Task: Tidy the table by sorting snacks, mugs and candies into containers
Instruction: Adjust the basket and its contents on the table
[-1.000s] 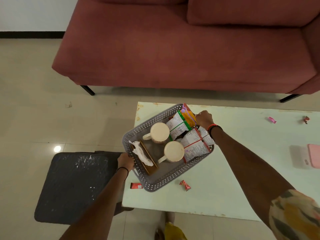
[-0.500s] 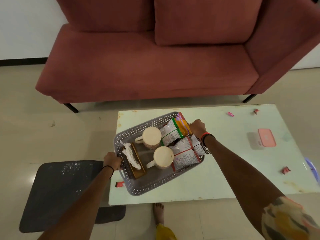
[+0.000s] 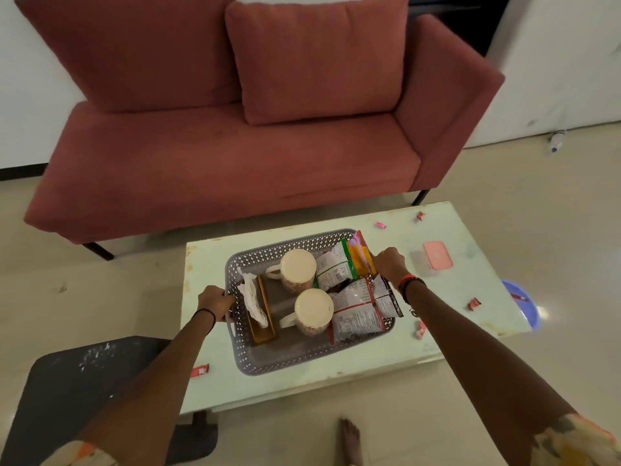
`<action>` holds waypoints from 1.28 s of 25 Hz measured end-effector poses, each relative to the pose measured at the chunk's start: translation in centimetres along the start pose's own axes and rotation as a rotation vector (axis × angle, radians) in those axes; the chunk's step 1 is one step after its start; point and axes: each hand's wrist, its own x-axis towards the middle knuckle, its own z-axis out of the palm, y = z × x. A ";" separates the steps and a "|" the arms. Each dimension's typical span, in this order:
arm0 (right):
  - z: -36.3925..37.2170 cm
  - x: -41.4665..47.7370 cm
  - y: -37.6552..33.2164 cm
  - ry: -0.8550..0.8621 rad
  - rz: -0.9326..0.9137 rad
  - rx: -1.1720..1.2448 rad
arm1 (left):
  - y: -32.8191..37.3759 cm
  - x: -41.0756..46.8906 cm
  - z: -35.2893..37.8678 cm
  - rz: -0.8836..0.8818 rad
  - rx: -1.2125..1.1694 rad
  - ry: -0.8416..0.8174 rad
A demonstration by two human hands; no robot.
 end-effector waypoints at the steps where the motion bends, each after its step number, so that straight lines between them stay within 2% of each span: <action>1: -0.9 0.4 0.9 0.005 0.021 0.006 | 0.8 -0.2 0.9 0.010 0.001 -0.005; 7: -4.9 3.7 5.2 0.048 0.073 -0.015 | 4.8 1.0 7.0 0.040 0.024 -0.044; 11: -6.2 7.7 7.5 0.056 0.114 0.118 | 7.3 2.9 11.6 0.041 0.084 -0.039; 13: -6.2 10.3 8.5 0.056 0.071 0.040 | 7.9 4.5 13.7 0.022 0.091 -0.028; 23: -2.3 20.3 10.8 0.066 0.062 0.082 | 7.6 13.5 20.0 -0.061 0.050 -0.034; 32: 1.5 25.8 11.5 0.054 0.051 0.082 | 6.3 19.5 22.3 -0.068 0.080 -0.027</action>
